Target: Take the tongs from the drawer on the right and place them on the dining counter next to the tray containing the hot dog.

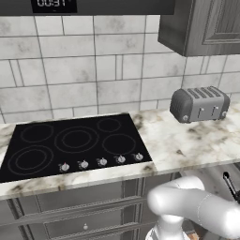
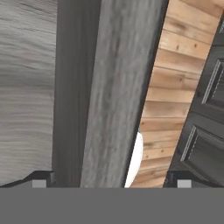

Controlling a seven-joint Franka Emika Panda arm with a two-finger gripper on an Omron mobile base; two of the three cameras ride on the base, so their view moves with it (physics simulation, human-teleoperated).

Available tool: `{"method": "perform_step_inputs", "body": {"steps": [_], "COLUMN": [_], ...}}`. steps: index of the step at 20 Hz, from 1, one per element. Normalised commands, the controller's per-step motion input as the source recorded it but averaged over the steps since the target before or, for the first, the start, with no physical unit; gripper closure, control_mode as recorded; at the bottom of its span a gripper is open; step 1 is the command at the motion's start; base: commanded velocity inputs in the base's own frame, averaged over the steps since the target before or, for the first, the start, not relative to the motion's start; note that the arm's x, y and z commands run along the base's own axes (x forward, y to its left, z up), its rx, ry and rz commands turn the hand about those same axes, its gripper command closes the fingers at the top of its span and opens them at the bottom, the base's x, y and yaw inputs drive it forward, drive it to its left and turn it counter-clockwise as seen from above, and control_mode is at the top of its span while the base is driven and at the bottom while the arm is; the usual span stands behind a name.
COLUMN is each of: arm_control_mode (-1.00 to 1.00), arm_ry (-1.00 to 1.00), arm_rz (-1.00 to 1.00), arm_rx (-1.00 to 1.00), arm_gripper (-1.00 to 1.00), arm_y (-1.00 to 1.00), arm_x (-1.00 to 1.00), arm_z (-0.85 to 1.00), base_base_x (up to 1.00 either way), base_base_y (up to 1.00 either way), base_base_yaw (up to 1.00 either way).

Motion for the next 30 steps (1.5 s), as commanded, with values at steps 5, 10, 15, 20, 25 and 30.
{"method": "perform_step_inputs", "body": {"steps": [5,10,15,20,25,30], "arm_control_mode": [-1.0,-1.0,-1.0,-1.0,-1.0,-1.0], "arm_ry": [0.07,0.13,0.03,0.0,0.0,0.0], "arm_rz": [0.0,0.0,0.0,0.0,0.0,0.0], "arm_rx": [0.0,0.0,0.0,-0.01,0.0,0.0], "arm_gripper": [-1.0,-1.0,-1.0,-1.0,-1.0,-1.0], "arm_y": [0.0,0.0,0.0,0.0,0.0,0.0], "arm_x": [-0.33,-0.05,0.0,0.02,0.26,0.42], "arm_z": [0.01,0.34,0.58,0.43,0.44,0.17], "base_base_x": [0.0,0.0,0.0,0.0,0.0,0.0], "base_base_y": [0.0,0.0,0.0,0.0,0.0,0.0], "base_base_yaw": [0.0,0.0,0.0,0.0,0.0,0.0]}}
